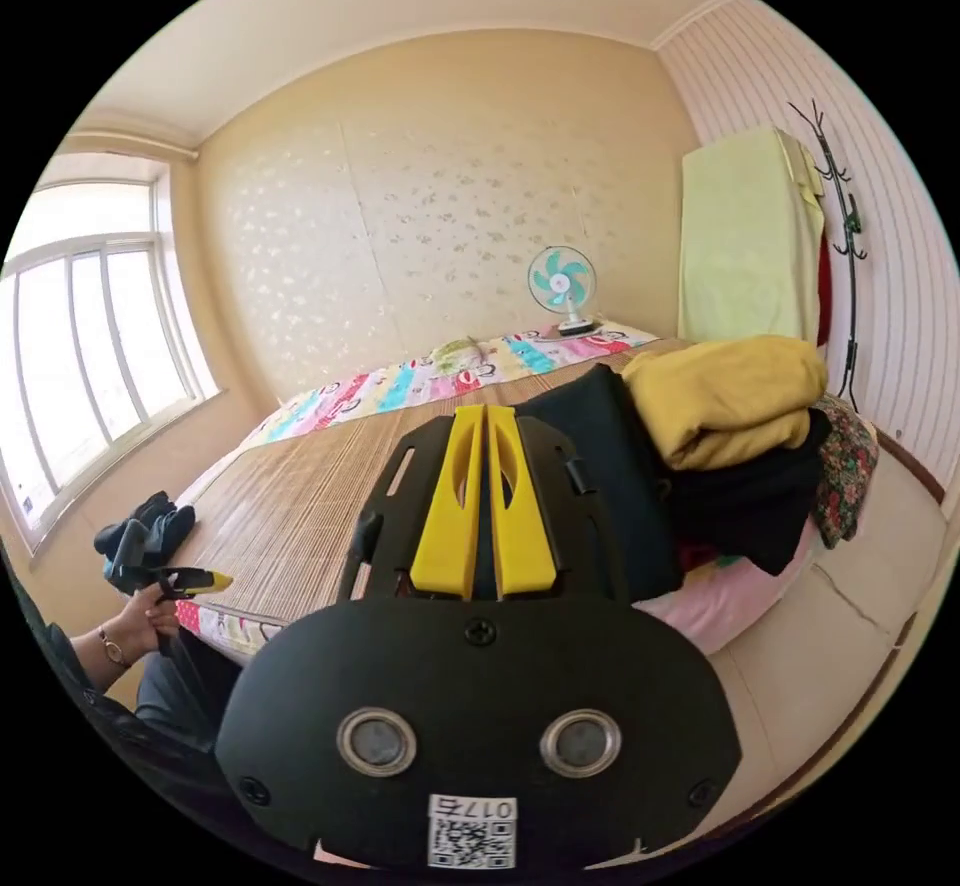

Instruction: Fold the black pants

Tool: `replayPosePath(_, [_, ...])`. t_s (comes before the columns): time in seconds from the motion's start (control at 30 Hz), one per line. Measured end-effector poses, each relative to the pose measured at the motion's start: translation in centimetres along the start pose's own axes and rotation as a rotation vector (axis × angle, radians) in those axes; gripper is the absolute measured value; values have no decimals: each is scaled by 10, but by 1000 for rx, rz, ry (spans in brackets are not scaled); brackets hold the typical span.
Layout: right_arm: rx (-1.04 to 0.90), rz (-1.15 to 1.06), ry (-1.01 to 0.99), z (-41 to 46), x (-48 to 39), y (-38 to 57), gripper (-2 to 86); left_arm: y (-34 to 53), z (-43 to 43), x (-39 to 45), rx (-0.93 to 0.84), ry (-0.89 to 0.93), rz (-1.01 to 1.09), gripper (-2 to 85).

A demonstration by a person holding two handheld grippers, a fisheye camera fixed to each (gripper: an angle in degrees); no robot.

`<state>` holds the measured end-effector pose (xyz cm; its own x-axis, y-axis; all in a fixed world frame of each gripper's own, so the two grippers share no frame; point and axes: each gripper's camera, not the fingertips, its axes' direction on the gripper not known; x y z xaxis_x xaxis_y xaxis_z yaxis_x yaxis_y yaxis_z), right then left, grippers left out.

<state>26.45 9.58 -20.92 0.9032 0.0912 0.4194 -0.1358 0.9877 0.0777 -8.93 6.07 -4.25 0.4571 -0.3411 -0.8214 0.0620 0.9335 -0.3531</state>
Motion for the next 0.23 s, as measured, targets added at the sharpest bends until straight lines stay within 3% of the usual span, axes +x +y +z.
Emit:
replayPosePath(0.07, [-213,-91,-224,62,-52,31,6,5,-55,-7,110,-288,13,38])
replayPosePath(0.13, [-427,-158,-323,102,-97,58,4,12,-99,-13,209,-468,11,38])
replayPosePath(0.23, [-454,-339,-337,109,-168,101,3,27,-181,-39,427,-677,-91,50])
